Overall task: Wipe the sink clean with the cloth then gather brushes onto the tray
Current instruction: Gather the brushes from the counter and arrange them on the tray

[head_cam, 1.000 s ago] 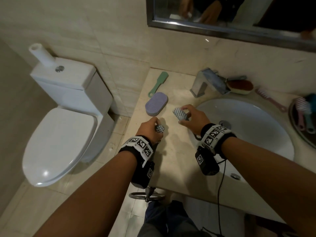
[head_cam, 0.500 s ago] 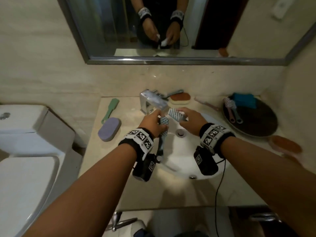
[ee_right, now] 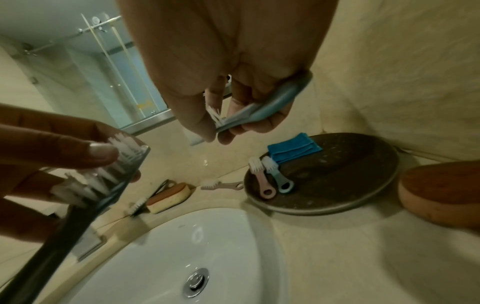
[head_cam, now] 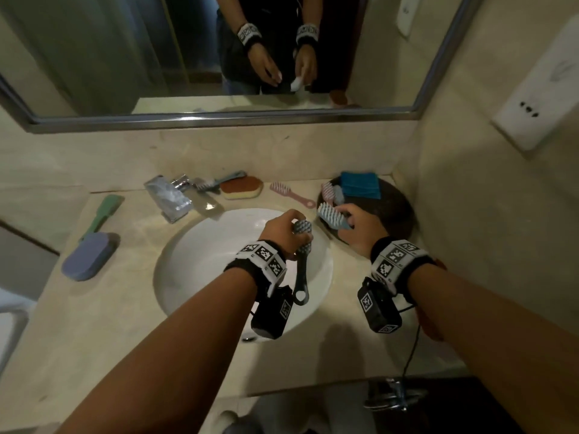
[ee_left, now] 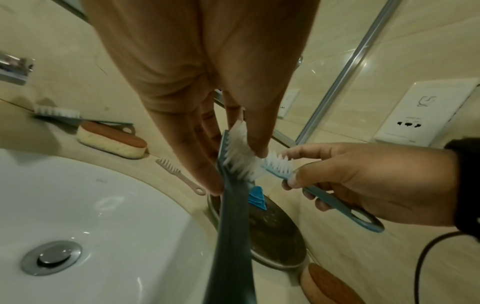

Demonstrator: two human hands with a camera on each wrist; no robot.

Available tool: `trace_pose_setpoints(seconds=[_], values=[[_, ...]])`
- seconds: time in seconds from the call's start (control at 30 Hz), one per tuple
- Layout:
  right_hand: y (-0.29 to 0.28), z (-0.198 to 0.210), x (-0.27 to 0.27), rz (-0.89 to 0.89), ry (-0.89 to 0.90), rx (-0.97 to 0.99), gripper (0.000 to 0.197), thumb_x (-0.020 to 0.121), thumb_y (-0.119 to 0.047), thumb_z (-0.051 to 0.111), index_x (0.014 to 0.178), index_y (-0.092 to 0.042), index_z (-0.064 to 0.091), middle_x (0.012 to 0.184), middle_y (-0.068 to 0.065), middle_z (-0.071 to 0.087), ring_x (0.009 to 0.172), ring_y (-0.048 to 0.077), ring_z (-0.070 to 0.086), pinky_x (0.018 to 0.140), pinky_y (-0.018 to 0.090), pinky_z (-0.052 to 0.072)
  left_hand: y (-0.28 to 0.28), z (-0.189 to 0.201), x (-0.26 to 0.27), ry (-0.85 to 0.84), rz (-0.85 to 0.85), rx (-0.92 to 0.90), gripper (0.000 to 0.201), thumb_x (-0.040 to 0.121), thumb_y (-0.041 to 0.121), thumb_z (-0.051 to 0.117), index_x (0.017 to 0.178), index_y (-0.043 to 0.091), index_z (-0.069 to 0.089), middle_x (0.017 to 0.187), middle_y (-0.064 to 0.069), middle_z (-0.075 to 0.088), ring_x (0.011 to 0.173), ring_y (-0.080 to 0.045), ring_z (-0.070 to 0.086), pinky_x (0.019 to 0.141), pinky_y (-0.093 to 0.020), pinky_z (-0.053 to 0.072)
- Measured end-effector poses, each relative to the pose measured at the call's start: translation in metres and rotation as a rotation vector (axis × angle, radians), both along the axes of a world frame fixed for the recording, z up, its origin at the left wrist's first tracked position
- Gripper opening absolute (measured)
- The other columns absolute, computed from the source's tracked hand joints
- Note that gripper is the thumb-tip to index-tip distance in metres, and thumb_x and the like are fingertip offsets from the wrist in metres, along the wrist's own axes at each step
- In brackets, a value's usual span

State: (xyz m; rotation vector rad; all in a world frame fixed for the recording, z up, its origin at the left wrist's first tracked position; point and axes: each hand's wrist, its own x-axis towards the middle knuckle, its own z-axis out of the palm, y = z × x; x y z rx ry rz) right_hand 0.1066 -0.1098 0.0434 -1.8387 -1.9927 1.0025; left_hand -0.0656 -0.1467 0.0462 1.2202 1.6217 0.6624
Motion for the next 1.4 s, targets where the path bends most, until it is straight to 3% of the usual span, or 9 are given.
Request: trace_pose_setpoints(seconds=[0.23, 0.4, 0.5, 0.7, 0.77, 0.87, 1.03, 1.23, 1.4], values=[[0.021, -0.01, 0.036, -0.099, -0.007, 0.011, 0.064, 0.077, 0.001, 0.065, 0.135, -0.018, 0.044, 0.126, 0.012, 0.051, 0.11, 0.025, 0.054, 0.088, 0.022, 0.038, 0.034, -0.009, 0.033, 0.016, 0.001, -0.046, 0.039, 0.081, 0.005, 0.067, 0.117, 0.012, 0.054, 0.109, -0.011, 0.058, 0.09, -0.029, 0.065, 0.069, -0.042, 0.06], [0.039, -0.016, 0.05, -0.123, -0.058, 0.011, 0.065, 0.077, -0.001, 0.068, 0.136, -0.014, 0.044, 0.125, 0.014, 0.052, 0.113, 0.027, 0.053, 0.094, 0.03, 0.041, 0.061, -0.02, 0.047, 0.128, -0.118, -0.015, 0.055, 0.076, 0.009, 0.069, 0.129, 0.012, 0.054, 0.122, -0.013, 0.06, 0.105, -0.032, 0.062, 0.086, -0.045, 0.055], [0.055, -0.018, 0.054, -0.175, -0.08, 0.016, 0.066, 0.075, -0.003, 0.07, 0.135, -0.013, 0.045, 0.124, 0.015, 0.054, 0.113, 0.029, 0.054, 0.096, 0.032, 0.042, 0.078, -0.027, 0.049, 0.106, -0.121, 0.01, 0.059, 0.08, 0.01, 0.067, 0.136, 0.015, 0.047, 0.126, -0.012, 0.057, 0.11, -0.032, 0.059, 0.089, -0.045, 0.054], [0.077, -0.034, 0.058, -0.285, -0.039, 0.046, 0.057, 0.075, -0.003, 0.069, 0.128, -0.012, 0.051, 0.119, 0.018, 0.051, 0.105, 0.029, 0.055, 0.087, 0.023, 0.038, 0.11, -0.04, 0.055, 0.114, -0.104, 0.053, 0.04, 0.081, 0.014, 0.068, 0.112, 0.014, 0.043, 0.11, -0.014, 0.061, 0.097, -0.032, 0.062, 0.079, -0.047, 0.057], [0.083, -0.038, 0.061, -0.296, -0.041, 0.044, 0.053, 0.076, -0.003, 0.068, 0.127, -0.01, 0.052, 0.119, 0.018, 0.052, 0.105, 0.029, 0.056, 0.084, 0.022, 0.037, 0.119, -0.045, 0.061, 0.153, -0.113, 0.05, 0.036, 0.082, 0.016, 0.067, 0.109, 0.014, 0.044, 0.104, -0.012, 0.061, 0.094, -0.03, 0.062, 0.08, -0.043, 0.056], [0.098, -0.044, 0.066, -0.299, -0.04, 0.045, 0.051, 0.076, -0.004, 0.069, 0.125, -0.01, 0.053, 0.118, 0.018, 0.054, 0.103, 0.028, 0.057, 0.082, 0.021, 0.037, 0.133, -0.051, 0.071, 0.217, -0.12, 0.063, 0.037, 0.084, 0.019, 0.064, 0.114, 0.011, 0.045, 0.107, -0.011, 0.062, 0.095, -0.027, 0.061, 0.079, -0.032, 0.052], [0.128, -0.059, 0.074, -0.292, -0.021, 0.012, 0.048, 0.077, -0.004, 0.067, 0.123, -0.012, 0.055, 0.118, 0.015, 0.053, 0.103, 0.025, 0.056, 0.084, 0.022, 0.039, 0.162, -0.064, 0.089, 0.228, -0.055, 0.028, 0.036, 0.084, 0.02, 0.065, 0.115, 0.011, 0.048, 0.115, -0.013, 0.061, 0.101, -0.028, 0.061, 0.086, -0.038, 0.054], [0.155, -0.082, 0.082, -0.326, -0.001, -0.042, 0.045, 0.08, -0.004, 0.064, 0.123, -0.013, 0.055, 0.12, 0.014, 0.052, 0.104, 0.025, 0.056, 0.084, 0.02, 0.037, 0.199, -0.082, 0.109, 0.282, -0.023, 0.035, 0.038, 0.086, 0.025, 0.063, 0.12, 0.011, 0.052, 0.121, -0.009, 0.058, 0.109, -0.024, 0.057, 0.084, -0.026, 0.043], [0.171, -0.097, 0.085, -0.354, 0.03, -0.071, 0.049, 0.084, -0.005, 0.062, 0.131, -0.01, 0.049, 0.127, 0.015, 0.046, 0.109, 0.029, 0.054, 0.096, 0.03, 0.042, 0.226, -0.099, 0.117, 0.279, -0.004, 0.026, 0.04, 0.086, 0.03, 0.062, 0.119, 0.009, 0.053, 0.12, -0.014, 0.06, 0.11, -0.028, 0.056, 0.088, -0.029, 0.045]])
